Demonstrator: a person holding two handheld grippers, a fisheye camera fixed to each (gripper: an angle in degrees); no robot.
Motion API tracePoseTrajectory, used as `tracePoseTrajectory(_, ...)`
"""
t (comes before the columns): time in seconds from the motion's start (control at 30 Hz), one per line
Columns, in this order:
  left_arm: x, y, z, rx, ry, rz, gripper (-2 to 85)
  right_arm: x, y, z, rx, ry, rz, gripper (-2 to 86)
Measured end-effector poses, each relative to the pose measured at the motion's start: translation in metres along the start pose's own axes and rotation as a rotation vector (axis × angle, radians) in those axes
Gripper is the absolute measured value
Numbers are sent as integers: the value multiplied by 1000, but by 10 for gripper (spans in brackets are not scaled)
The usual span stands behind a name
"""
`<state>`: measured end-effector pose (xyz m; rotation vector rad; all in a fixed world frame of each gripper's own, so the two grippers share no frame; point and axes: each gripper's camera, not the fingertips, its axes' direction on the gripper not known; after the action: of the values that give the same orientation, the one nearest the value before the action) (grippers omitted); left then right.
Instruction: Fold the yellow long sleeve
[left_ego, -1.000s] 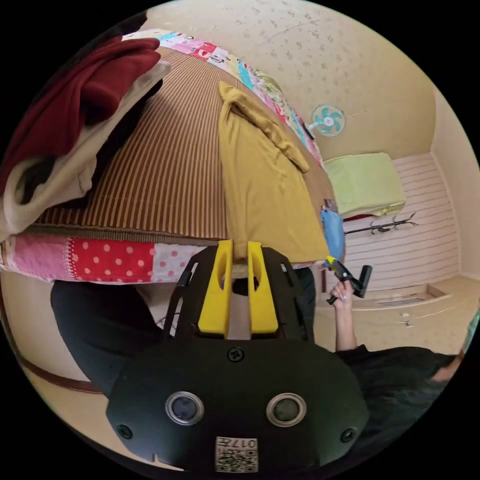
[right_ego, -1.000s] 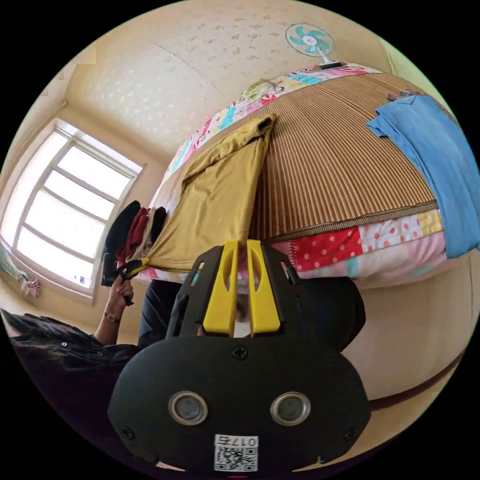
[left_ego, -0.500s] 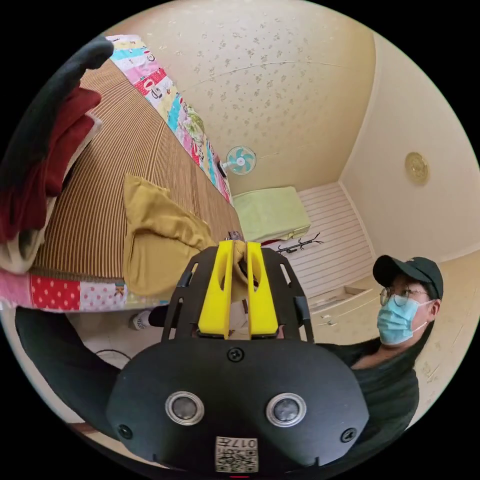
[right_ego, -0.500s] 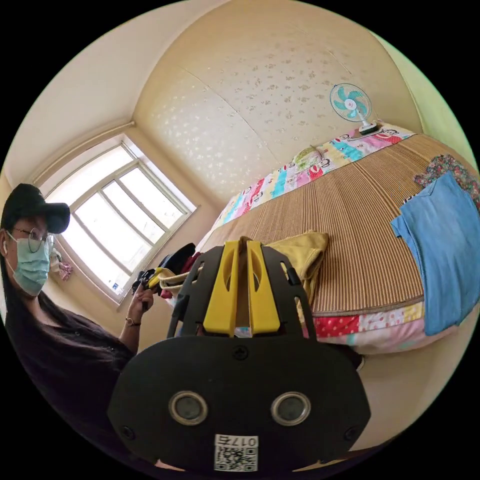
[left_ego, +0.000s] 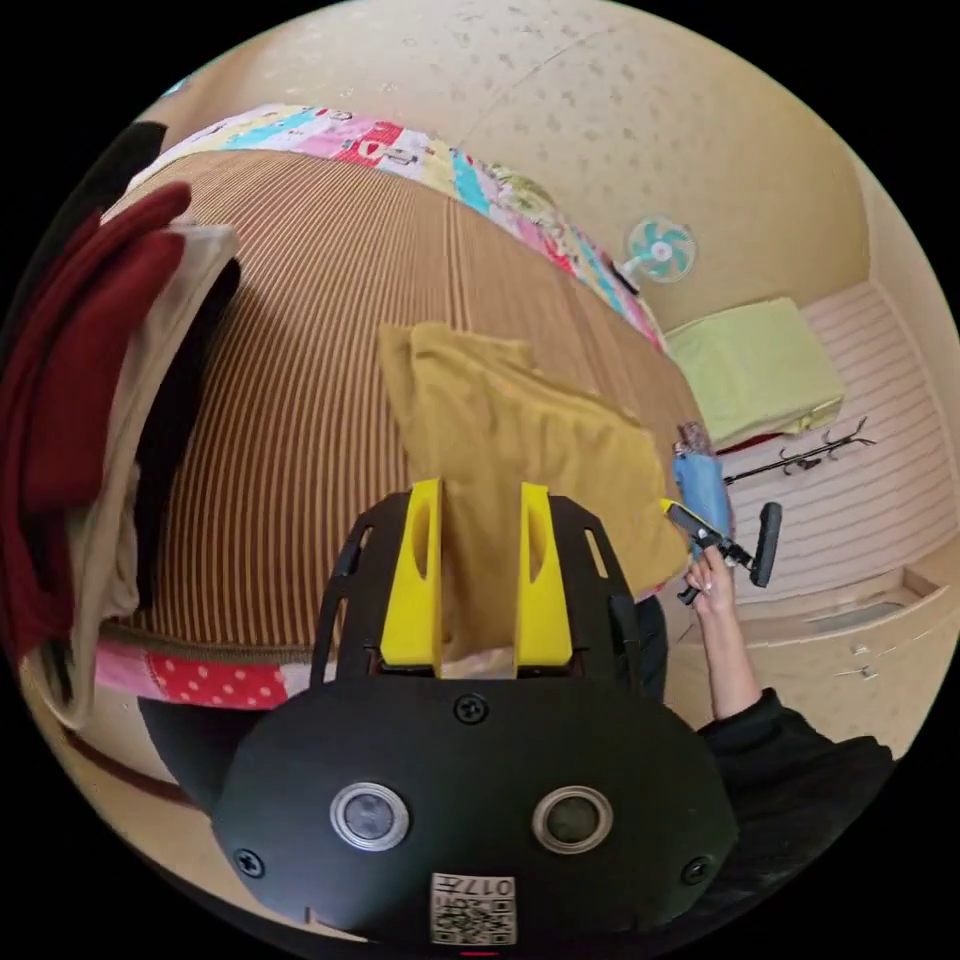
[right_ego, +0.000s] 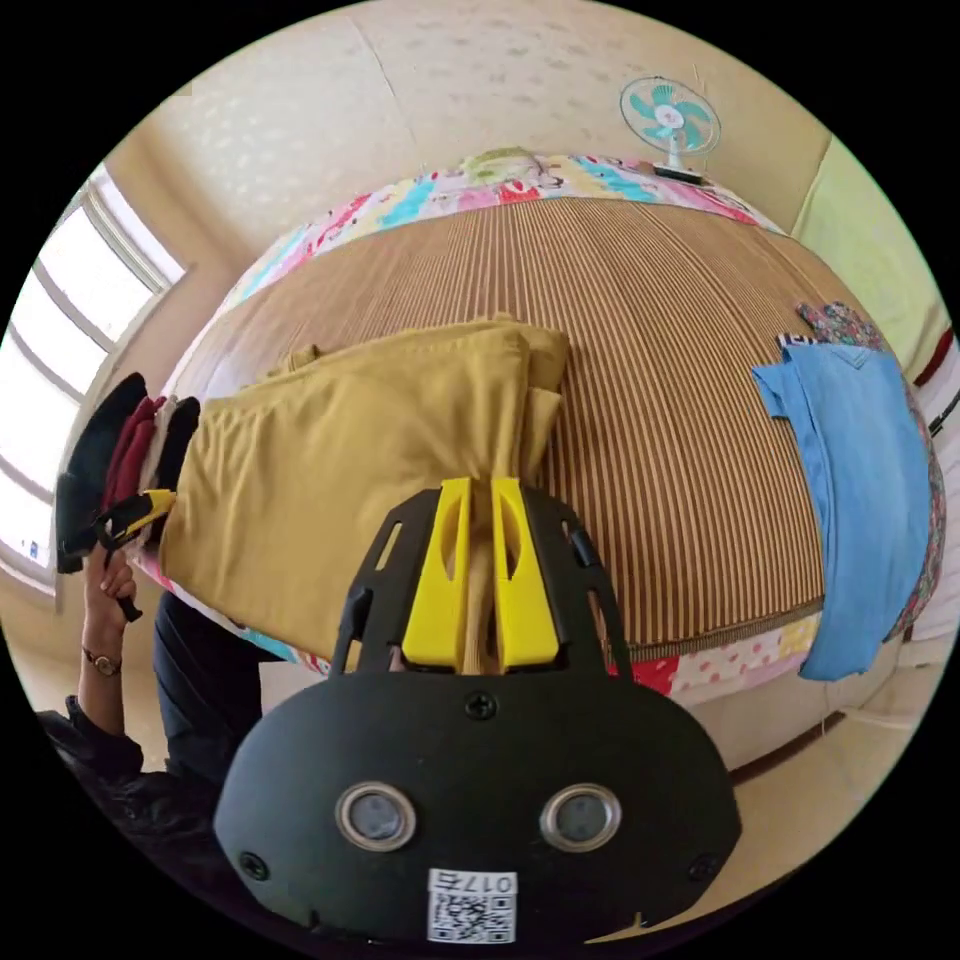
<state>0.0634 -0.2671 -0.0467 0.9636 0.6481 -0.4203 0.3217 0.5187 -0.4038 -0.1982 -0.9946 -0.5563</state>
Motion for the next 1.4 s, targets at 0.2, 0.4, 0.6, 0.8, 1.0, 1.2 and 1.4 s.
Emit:
tracePoseTrajectory(0.2,-49,82,-34,169,139,-246,146,29,24,-44,170,20,157,18)
tracePoseTrajectory(0.4,-55,87,9,59,366,-401,115,-51,7,-65,344,-230,-112,8)
tracePoseTrajectory(0.6,0,42,2,82,390,-432,49,-58,-9,-67,227,-232,-95,5)
tracePoseTrajectory(0.8,209,-11,19,119,236,224,46,65,20,-132,268,-351,94,6)
tracePoseTrajectory(1.0,339,55,136,-148,231,582,54,187,44,-172,265,-380,361,9)
tracePoseTrajectory(1.2,296,95,131,-139,301,558,107,269,55,-197,236,-424,445,37)
tracePoseTrajectory(1.4,161,83,120,-89,184,-21,147,341,38,-204,201,-669,506,119)
